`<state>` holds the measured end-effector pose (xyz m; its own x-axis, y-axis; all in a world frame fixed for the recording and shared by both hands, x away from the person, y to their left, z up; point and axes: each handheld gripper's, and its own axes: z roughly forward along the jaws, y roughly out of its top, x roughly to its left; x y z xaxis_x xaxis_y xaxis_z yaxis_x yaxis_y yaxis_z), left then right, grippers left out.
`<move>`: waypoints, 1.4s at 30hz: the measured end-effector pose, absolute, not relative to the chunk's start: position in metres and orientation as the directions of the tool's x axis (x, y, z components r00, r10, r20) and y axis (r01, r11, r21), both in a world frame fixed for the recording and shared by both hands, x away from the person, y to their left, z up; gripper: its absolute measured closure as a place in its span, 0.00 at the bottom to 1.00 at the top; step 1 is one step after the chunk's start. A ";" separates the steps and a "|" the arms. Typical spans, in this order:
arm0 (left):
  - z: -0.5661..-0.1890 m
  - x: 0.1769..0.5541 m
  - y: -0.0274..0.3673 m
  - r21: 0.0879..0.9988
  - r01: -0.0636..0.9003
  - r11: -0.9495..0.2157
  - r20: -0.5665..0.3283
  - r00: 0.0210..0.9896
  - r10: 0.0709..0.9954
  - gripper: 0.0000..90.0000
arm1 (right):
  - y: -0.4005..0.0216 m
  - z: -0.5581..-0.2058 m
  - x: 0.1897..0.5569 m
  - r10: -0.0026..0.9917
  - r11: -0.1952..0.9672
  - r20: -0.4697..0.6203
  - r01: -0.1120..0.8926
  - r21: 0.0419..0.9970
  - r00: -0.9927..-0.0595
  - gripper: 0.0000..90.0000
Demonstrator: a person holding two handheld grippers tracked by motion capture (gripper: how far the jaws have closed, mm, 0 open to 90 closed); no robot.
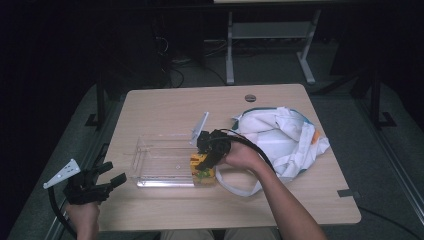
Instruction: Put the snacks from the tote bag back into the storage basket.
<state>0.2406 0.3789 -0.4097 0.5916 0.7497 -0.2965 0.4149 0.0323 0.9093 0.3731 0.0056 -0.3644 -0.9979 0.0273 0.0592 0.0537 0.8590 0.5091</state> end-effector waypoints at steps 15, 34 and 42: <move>-0.410 0.240 0.379 0.910 0.414 0.035 -0.296 0.588 0.753 0.14 | 0.004 -0.365 0.371 0.015 0.860 0.074 0.051 0.508 -0.997 0.57; -0.410 0.240 0.378 0.909 0.416 0.026 -0.291 0.589 0.754 0.14 | -0.001 -0.362 0.367 0.014 0.841 0.114 0.073 0.536 -0.993 0.55; -0.410 0.240 0.376 0.908 0.419 0.024 -0.292 0.590 0.753 0.14 | -0.004 -0.361 0.366 0.028 0.827 0.126 0.093 0.554 -0.992 0.53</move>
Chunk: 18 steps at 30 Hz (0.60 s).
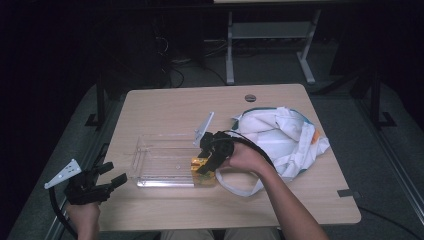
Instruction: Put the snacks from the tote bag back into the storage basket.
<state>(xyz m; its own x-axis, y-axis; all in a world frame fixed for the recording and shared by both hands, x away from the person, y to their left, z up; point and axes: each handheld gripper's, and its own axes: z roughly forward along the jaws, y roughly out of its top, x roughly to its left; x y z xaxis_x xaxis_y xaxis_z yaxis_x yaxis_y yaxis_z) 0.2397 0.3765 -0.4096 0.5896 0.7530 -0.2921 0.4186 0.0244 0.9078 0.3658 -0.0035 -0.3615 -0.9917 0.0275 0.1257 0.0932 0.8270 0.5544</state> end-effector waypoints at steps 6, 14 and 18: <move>-0.410 0.240 0.376 0.907 0.420 0.020 -0.290 0.590 0.753 0.14 | -0.008 -0.356 0.366 0.034 0.810 0.131 0.104 0.577 -0.991 0.48; -0.410 0.240 0.376 0.907 0.420 0.016 -0.287 0.591 0.754 0.14 | -0.014 -0.351 0.367 0.048 0.801 0.129 0.115 0.588 -0.990 0.44; -0.410 0.240 0.377 0.906 0.423 0.019 -0.291 0.590 0.753 0.14 | -0.016 -0.348 0.368 0.059 0.792 0.130 0.126 0.598 -0.990 0.43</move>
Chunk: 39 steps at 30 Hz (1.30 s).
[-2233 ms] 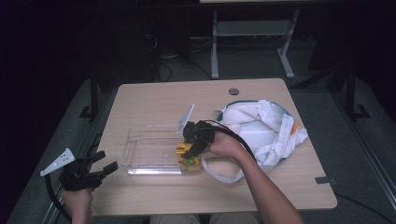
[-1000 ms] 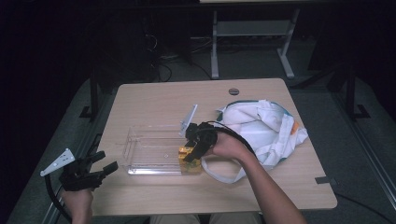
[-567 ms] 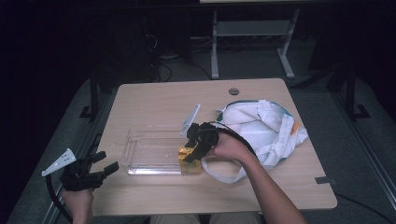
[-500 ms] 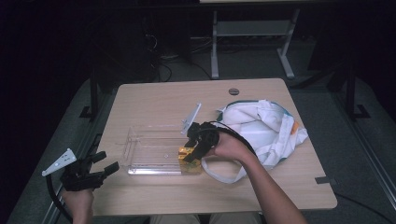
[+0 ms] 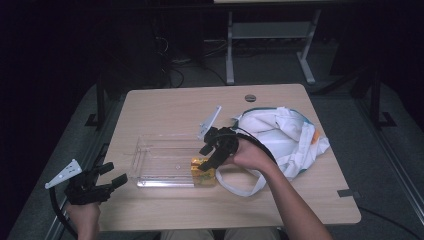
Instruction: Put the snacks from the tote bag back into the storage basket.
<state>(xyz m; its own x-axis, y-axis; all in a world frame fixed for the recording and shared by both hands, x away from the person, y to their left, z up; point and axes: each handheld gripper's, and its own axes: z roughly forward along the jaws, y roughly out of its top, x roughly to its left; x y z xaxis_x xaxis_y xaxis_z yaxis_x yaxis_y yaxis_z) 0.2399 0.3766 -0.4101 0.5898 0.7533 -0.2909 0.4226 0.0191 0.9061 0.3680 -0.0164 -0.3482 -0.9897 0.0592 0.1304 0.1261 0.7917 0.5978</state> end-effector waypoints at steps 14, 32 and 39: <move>-0.410 0.240 0.378 0.904 0.427 0.012 -0.288 0.589 0.755 0.14 | -0.034 -0.335 0.371 0.106 0.769 0.116 0.155 0.621 -0.988 0.40; -0.411 0.241 0.378 0.902 0.432 0.007 -0.287 0.587 0.757 0.14 | -0.060 -0.319 0.374 0.158 0.749 0.085 0.175 0.639 -0.984 0.40; -0.411 0.241 0.378 0.902 0.432 0.007 -0.286 0.585 0.759 0.14 | -0.074 -0.317 0.375 0.185 0.732 0.078 0.190 0.654 -0.980 0.38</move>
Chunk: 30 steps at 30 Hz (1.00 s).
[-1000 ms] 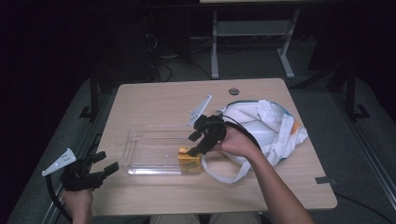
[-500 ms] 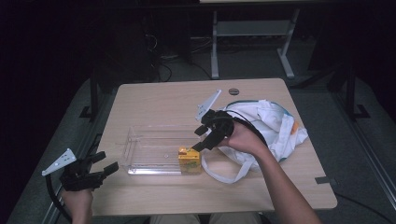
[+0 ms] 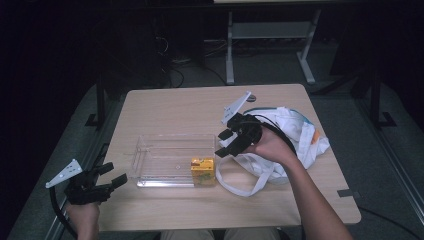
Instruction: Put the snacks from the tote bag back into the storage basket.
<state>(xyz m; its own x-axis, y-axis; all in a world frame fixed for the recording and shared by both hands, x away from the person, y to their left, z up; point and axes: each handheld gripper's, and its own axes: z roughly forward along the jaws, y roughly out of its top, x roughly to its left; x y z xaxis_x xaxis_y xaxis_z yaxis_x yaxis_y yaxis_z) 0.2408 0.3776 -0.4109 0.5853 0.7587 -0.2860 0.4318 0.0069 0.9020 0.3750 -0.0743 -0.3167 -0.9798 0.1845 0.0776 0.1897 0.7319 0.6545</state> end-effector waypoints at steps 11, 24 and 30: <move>-0.411 0.241 0.378 0.902 0.432 0.006 -0.285 0.584 0.760 0.14 | -0.099 -0.316 0.375 0.246 0.709 0.079 0.235 0.665 -0.966 0.36; -0.411 0.241 0.376 0.901 0.433 0.001 -0.284 0.588 0.758 0.14 | -0.125 -0.316 0.370 0.294 0.687 0.075 0.265 0.676 -0.953 0.36; -0.411 0.242 0.375 0.902 0.433 0.003 -0.284 0.588 0.758 0.14 | -0.137 -0.318 0.368 0.320 0.670 0.080 0.286 0.685 -0.944 0.36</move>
